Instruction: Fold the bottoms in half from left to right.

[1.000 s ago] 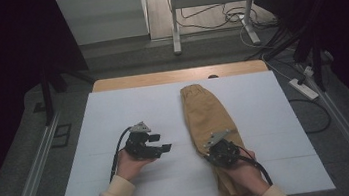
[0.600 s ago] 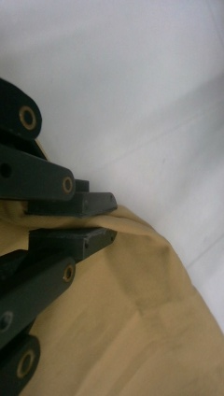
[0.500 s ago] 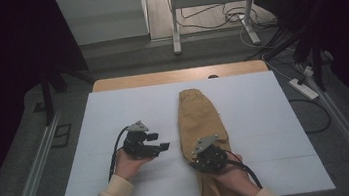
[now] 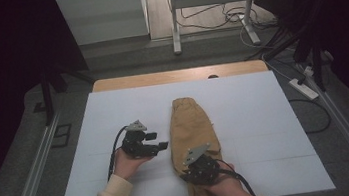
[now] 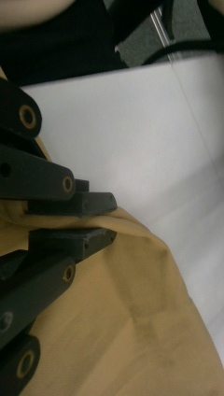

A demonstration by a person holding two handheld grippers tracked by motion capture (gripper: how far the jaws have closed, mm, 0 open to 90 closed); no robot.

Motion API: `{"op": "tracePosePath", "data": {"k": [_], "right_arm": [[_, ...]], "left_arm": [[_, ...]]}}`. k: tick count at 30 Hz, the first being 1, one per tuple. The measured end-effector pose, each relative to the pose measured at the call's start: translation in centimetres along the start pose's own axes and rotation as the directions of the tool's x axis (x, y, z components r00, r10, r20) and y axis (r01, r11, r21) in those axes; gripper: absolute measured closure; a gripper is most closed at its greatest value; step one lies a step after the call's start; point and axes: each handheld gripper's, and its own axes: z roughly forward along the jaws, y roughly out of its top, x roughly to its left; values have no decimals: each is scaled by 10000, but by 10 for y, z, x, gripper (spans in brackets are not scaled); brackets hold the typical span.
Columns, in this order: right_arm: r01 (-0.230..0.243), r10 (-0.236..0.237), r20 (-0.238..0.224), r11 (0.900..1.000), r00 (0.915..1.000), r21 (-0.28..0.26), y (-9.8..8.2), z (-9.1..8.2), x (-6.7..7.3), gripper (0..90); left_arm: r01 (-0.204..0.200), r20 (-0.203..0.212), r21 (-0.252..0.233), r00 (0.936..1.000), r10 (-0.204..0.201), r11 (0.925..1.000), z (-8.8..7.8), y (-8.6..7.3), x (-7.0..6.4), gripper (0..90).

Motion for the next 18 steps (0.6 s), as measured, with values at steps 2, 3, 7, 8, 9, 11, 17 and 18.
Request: {"op": "tracePosePath", "data": {"k": [2, 3, 7, 8, 9, 11, 17, 18], "right_arm": [[99, -98, -117, 9999, 9999, 64, 1, 2, 6, 833], [152, -151, -163, 9999, 9998, 53, 2, 3, 8, 833], [206, -201, -287, 9996, 9994, 193, 1, 8, 13, 832], [222, -217, -291, 9996, 9993, 180, 1, 9, 13, 831], [222, -217, -309, 9996, 9993, 176, 1, 9, 13, 832], [214, -209, -361, 9997, 9991, 143, 1, 9, 13, 831], [152, -149, -541, 9999, 9984, 55, 0, 9, 11, 780], [122, -124, -591, 9999, 9982, -37, 0, 8, 12, 735]], "left_arm": [[26, -1, 1, 10000, -26, 10000, 0, 0, 0, 310], [26, -1, -1, 10000, -26, 10000, 0, 0, 0, 310], [50, 0, -29, 10000, -50, 10000, 0, 0, 0, 310], [75, 4, -42, 10000, -75, 10000, 0, 0, 0, 310], [75, 0, -42, 10000, -75, 10000, 0, 0, 0, 310], [65, -9, -24, 10000, -65, 10000, 0, 0, 0, 310], [26, -14, -15, 10000, -26, 10000, 0, 0, 0, 310], [27, -11, -10, 10000, -27, 10000, -1, 0, 0, 310]]}}
